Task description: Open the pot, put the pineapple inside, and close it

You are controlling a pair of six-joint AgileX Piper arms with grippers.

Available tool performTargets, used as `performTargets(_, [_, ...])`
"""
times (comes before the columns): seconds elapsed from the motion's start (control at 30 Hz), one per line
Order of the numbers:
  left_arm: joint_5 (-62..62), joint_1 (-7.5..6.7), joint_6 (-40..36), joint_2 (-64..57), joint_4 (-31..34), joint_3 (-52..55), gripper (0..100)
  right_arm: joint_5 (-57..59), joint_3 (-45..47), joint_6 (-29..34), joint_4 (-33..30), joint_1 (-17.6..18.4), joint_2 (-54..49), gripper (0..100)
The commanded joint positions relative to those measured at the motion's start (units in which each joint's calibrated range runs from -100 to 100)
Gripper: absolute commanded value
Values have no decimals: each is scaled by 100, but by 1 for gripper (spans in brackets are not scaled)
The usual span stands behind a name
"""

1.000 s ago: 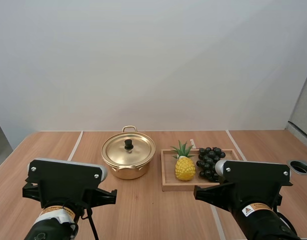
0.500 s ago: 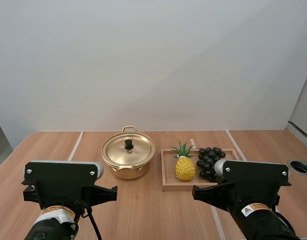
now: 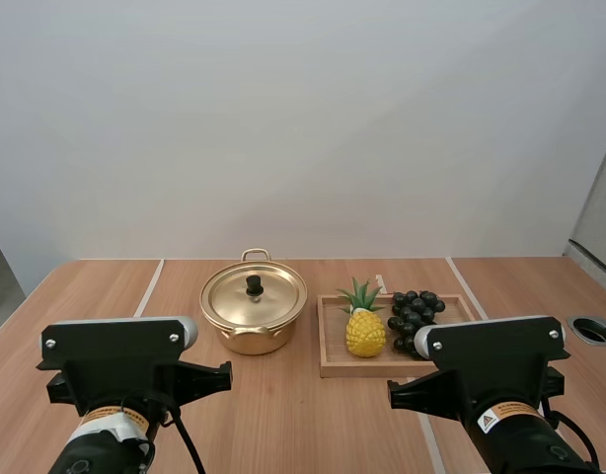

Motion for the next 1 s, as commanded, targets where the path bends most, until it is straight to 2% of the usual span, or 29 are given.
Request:
performTargets(0.0, [-128,10,-63,-25,-73,0,0,-61,0,-21,-71,11,-29,0])
performTargets(0.97, [-40,10,-217,-25,-110,0,0,-72,0,-21,-111,11,-29,0])
